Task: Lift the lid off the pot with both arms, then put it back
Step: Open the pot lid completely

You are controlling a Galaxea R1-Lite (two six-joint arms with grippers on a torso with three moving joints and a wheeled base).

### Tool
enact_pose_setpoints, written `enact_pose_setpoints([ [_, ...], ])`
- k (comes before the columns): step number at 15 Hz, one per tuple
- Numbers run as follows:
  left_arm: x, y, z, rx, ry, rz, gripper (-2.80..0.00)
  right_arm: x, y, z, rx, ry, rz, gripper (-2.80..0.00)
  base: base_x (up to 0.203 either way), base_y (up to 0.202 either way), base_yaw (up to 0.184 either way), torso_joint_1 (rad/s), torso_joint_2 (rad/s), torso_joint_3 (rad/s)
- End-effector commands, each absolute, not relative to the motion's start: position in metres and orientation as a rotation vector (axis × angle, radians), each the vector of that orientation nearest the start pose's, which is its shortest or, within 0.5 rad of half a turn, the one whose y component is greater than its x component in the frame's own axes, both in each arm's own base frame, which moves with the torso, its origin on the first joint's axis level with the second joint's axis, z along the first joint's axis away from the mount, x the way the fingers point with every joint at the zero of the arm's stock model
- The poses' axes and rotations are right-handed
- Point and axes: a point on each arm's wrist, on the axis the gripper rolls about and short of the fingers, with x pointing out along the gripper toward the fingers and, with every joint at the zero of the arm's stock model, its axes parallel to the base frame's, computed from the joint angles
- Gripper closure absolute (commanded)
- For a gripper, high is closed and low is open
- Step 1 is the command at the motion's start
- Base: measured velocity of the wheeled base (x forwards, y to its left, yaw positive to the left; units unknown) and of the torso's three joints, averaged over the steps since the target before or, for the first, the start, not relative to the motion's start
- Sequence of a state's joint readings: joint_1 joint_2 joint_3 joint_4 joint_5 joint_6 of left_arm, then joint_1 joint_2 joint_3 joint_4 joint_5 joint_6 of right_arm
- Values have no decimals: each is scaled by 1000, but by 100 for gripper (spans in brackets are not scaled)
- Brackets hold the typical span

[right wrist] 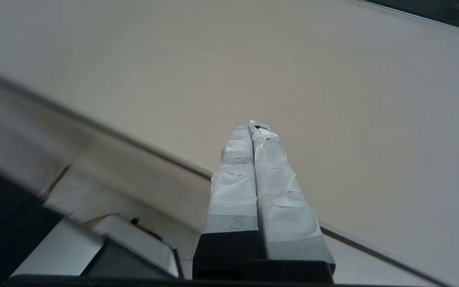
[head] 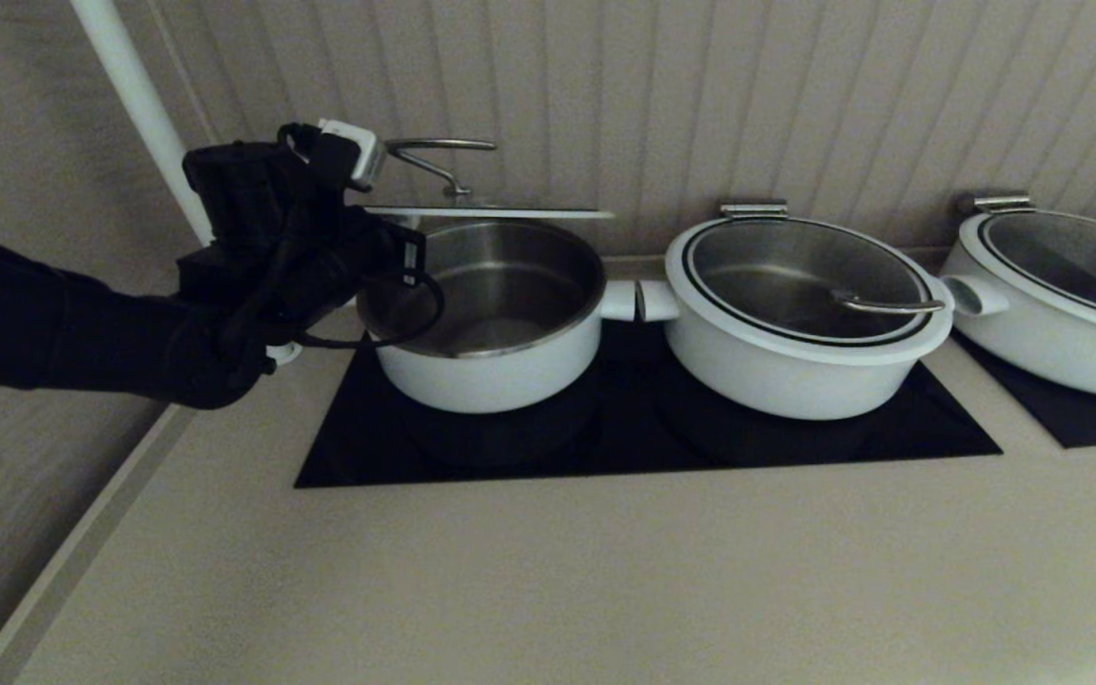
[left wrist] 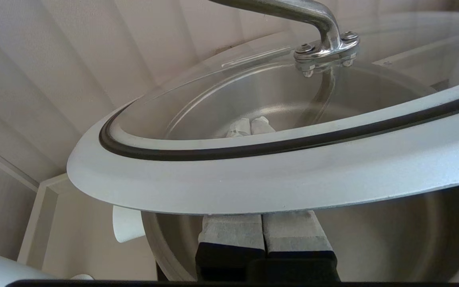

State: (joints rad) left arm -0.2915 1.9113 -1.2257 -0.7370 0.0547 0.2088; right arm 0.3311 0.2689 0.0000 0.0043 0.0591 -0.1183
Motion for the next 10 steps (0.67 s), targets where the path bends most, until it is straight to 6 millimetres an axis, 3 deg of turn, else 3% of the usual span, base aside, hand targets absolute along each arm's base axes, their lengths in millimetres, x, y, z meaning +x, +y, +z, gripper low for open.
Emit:
enact_pose_setpoints([
  [1,370,-110,236,200,-78,-230,0,-2,1,78,-147,259,345,0,0,0,0,0,0,0],
  [10,375,-111,232,196,-71,-230,0,-2,1,78,-140,263,289,0,0,0,0,0,0,0],
])
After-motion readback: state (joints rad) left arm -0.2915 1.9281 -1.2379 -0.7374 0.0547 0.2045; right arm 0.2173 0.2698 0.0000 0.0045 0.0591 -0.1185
